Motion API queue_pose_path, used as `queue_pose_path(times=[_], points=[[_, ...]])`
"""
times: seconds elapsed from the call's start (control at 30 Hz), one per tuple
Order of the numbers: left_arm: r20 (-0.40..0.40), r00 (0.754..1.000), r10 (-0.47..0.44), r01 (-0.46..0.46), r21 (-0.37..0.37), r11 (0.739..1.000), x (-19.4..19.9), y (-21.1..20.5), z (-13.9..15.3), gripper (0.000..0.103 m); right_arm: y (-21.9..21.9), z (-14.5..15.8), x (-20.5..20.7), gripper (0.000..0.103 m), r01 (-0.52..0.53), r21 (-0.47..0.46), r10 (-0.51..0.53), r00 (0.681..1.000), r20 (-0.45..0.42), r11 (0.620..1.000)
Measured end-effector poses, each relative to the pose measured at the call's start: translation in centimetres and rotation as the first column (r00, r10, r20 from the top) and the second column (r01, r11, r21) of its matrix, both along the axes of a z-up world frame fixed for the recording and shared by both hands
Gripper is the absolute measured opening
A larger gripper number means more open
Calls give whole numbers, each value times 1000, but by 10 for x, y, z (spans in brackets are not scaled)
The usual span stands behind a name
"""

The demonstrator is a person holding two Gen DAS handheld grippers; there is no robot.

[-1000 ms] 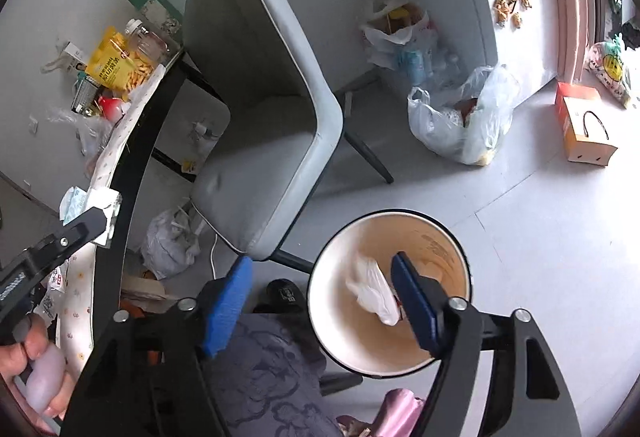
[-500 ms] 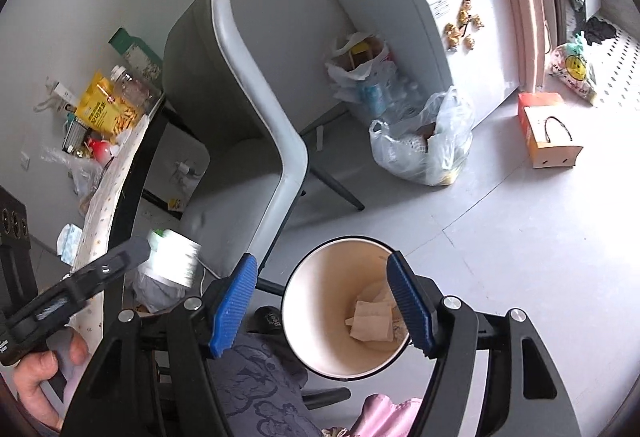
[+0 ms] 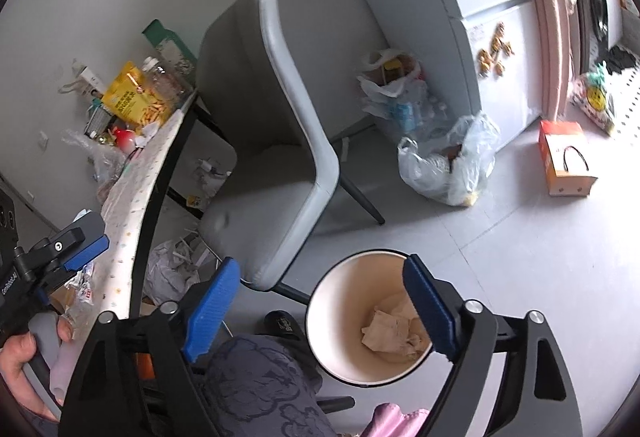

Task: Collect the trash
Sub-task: 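Open both tools over the round bin to drop the label and sheet, then move both open tools back over the remaining table trash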

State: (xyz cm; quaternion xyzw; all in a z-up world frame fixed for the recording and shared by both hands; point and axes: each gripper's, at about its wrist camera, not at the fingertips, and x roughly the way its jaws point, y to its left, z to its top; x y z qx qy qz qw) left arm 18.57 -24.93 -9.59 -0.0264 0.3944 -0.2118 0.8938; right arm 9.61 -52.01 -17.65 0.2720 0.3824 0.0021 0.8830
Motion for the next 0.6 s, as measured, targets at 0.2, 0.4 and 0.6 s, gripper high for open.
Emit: queue_pose_path(times=[0.2,0.4,0.6], points=[[22,997,73,-72,-42,997,-8,41,12,96,27,18,7,87,-56,-23,56,998,20,998],[53,991,124,-120,-73,990,-16,80,24,96,61,39,16,90,-102,-55,105,994,40,993],[85,982,168,-158,-110,981,-26,119,33,96,101,64,21,95,-159,-96,167,983,77,983]])
